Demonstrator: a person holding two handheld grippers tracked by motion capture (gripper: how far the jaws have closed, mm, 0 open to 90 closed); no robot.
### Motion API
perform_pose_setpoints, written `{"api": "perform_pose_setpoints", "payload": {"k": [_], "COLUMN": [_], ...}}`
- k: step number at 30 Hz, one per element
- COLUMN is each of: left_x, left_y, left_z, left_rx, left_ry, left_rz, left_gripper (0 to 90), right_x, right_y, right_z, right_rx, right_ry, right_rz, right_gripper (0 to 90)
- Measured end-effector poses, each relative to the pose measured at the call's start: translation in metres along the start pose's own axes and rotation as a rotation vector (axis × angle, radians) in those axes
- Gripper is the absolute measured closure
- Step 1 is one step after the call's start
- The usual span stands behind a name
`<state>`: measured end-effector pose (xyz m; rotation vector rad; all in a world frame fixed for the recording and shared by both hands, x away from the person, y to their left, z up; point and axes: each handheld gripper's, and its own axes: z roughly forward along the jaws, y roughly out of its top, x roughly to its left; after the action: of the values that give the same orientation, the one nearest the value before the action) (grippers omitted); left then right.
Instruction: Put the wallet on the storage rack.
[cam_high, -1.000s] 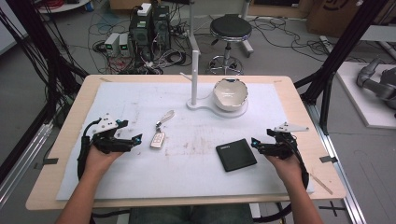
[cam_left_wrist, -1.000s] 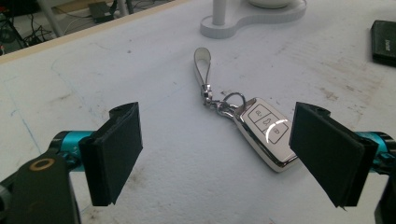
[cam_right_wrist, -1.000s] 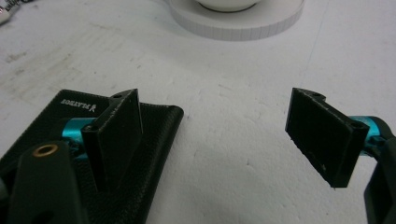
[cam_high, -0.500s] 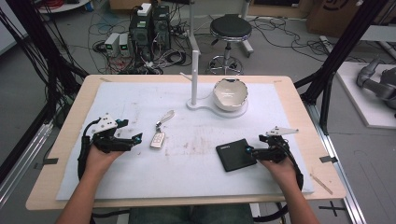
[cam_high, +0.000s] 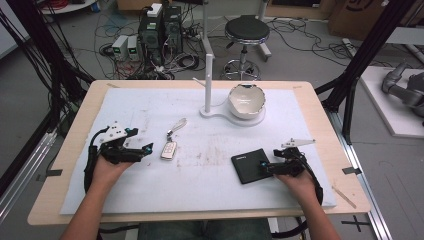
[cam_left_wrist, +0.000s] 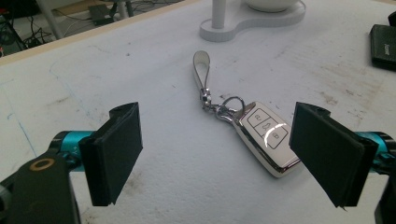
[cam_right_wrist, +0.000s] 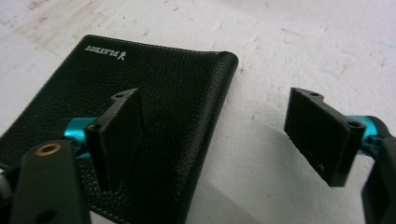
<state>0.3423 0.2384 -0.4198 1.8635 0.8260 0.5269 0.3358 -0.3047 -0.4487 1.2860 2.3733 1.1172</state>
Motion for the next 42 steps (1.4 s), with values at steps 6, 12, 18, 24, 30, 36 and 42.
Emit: {"api": "perform_pose_setpoints", "payload": {"k": [6,12,18,24,30,36,42], "left_x": [-0.001,-0.003,-0.003,-0.004,-0.004,-0.004,-0.003], "left_y": [0.0,0.001,0.001,0.001,0.002,0.002,0.002], "left_z": [0.001,0.002,0.003,0.004,0.002,0.002,0.002], "left_rx": [0.006,0.008,0.014,0.017,0.01,0.004,0.004], "left_ry": [-0.002,-0.005,-0.002,-0.002,0.006,0.009,0.008], "left_rz": [0.005,0.013,0.017,0.024,0.026,0.025,0.024], "left_gripper": [17.2,17.2,17.2,17.2,17.2,17.2,17.2], "right_x": [0.001,0.004,0.003,0.002,-0.001,0.004,0.006], "right_y": [-0.003,-0.004,-0.003,-0.002,-0.003,0.009,0.025], "right_z": [-0.001,-0.004,-0.004,-0.007,-0.012,-0.023,-0.033], "right_rx": [-0.003,0.009,0.023,0.011,-0.035,-0.12,-0.179], "right_ry": [0.032,0.068,0.116,0.108,0.143,0.137,0.096], "right_rz": [0.027,0.031,0.042,0.029,0.028,0.012,0.0], "right_gripper": [34.5,47.5,59.4,78.1,83.5,84.7,84.9]}}
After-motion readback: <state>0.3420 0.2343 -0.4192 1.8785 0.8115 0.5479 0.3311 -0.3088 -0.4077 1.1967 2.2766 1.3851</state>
